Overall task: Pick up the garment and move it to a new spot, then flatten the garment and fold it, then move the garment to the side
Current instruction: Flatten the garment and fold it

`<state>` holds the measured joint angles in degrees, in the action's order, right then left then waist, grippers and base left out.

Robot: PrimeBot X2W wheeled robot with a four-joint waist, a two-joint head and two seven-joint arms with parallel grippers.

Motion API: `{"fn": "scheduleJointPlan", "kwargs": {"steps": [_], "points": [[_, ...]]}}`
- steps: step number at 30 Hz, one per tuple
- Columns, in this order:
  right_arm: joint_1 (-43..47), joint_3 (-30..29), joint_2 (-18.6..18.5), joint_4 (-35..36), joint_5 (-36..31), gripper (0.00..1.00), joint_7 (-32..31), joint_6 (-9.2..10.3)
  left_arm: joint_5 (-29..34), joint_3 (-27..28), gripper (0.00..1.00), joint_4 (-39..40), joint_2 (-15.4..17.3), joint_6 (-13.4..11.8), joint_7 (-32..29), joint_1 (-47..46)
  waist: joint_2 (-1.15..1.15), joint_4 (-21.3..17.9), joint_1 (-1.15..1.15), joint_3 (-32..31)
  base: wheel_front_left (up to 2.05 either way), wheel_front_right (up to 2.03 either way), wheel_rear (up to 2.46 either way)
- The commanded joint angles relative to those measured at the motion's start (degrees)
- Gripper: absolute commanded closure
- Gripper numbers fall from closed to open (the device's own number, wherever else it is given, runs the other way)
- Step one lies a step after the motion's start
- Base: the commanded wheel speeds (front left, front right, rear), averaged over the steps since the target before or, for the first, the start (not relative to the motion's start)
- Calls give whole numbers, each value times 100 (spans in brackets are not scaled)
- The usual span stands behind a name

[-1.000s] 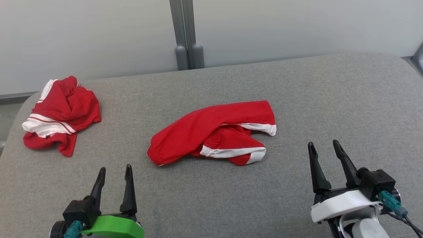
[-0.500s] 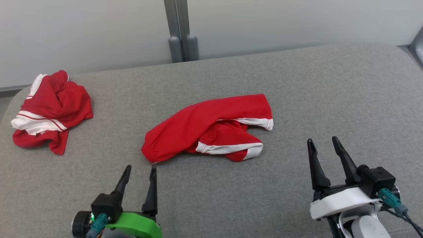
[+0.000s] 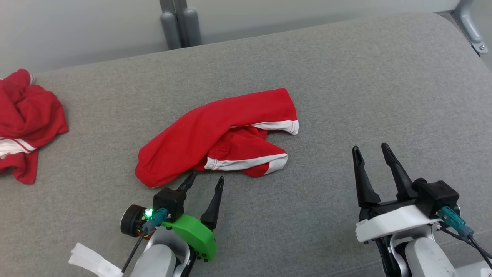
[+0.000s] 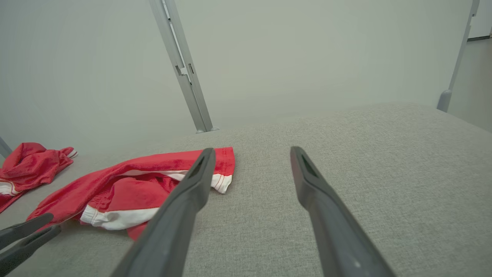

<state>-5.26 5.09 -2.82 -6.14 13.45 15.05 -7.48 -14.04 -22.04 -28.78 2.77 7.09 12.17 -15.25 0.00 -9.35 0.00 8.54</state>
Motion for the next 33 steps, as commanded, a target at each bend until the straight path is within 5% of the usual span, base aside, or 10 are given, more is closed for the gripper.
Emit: {"fn": "scheduleJointPlan", "kwargs": {"steps": [1, 16, 19, 20, 33], "points": [[-76, 13, -13, 19, 27, 0, 20, -2, -71, -1, 0, -104, 50, 25, -8, -151, 0, -244, 0, 230, 0, 0, 0], [-117, 108, -13, 3, 109, 0, 20, -2, -417, 33, 0, -1039, 169, 33, 163, -776, 0, -590, 0, 361, 0, 0, 0], [-102, 109, -13, -20, 119, 0, 20, -2, -442, -121, 90, -1091, 151, 37, 191, -837, 0, -597, 0, 341, 0, 0, 0], [-98, 104, -13, -21, 120, 0, 20, -2, -465, -162, 100, -1079, 142, 38, 208, -853, 0, -593, 0, 332, 0, 0, 0], [-25, 45, -13, -74, 83, 0, 20, -2, -601, -877, 100, 313, 66, 41, 305, -1077, 0, -467, 0, 100, 0, 0, 0]]}}
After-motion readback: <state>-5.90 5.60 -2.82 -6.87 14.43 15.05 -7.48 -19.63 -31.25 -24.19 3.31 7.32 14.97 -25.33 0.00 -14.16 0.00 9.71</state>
